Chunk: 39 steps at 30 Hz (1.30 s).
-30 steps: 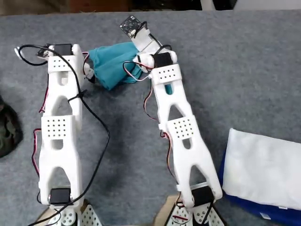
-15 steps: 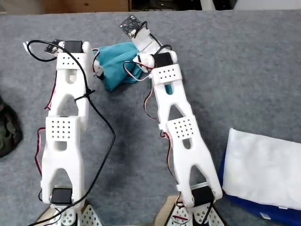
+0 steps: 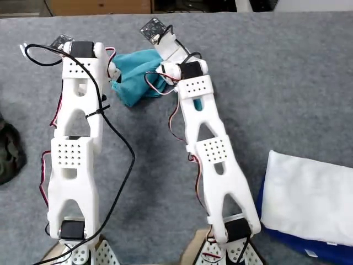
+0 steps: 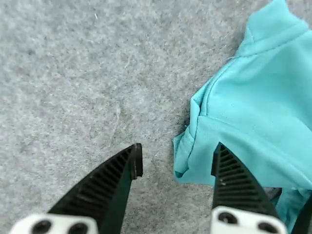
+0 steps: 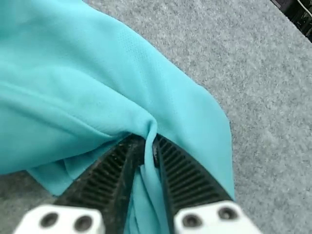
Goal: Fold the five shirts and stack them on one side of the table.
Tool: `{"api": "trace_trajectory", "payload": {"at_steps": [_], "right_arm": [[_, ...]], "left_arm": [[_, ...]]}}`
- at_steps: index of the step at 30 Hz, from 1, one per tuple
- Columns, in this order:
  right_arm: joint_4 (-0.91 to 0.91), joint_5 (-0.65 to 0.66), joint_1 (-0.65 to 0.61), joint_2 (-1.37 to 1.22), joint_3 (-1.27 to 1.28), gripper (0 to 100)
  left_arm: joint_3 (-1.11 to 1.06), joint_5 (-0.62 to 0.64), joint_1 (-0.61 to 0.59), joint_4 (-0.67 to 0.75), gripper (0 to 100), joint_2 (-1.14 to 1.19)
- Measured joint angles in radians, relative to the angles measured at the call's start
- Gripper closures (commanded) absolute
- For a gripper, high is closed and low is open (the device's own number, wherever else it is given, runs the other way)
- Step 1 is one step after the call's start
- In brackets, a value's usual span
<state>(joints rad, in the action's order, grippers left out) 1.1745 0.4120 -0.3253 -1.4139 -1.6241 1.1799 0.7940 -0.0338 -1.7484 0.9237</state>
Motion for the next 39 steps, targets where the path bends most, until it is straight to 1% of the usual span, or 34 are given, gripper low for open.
{"api": "trace_trajectory", "payload": {"at_steps": [5,9,15,20,23,27,29,31,34,37,39], "right_arm": [[0.0,0.0,0.0,0.0,0.0,99.0],[0.0,0.0,0.0,0.0,0.0,99.1],[-0.006,0.0,0.0,0.0,0.0,99.3],[-0.037,0.0,0.0,0.0,0.0,99.3],[-0.037,0.0,-0.003,0.0,0.0,99.3],[-0.037,0.0,-0.005,0.0,0.0,99.3],[-0.037,0.0,-0.005,0.0,0.0,99.3],[-0.037,0.0,-0.005,0.0,0.0,99.3],[-0.037,0.0,-0.005,0.0,0.0,99.3],[-0.037,0.0,-0.005,0.0,0.0,99.3],[-0.037,0.0,-0.005,0.0,0.0,99.3]], "left_arm": [[0.0,0.0,0.0,0.002,77,0.011],[-0.002,0.0,0.0,0.061,77,0.098],[0.104,0.023,0.0,0.098,93,0.117],[0.216,-0.008,0.0,0.117,97,0.135],[0.226,-0.009,0.0,0.138,93,0.183],[0.227,-0.009,0.0,0.144,78,0.199],[0.227,-0.003,0.0,0.146,71,0.215],[0.229,0.029,-0.002,0.149,70,0.229],[0.23,0.057,-0.003,0.163,75,0.233],[0.23,0.064,-0.006,0.193,86,0.238],[0.23,0.064,-0.006,0.204,91,0.238]]}}
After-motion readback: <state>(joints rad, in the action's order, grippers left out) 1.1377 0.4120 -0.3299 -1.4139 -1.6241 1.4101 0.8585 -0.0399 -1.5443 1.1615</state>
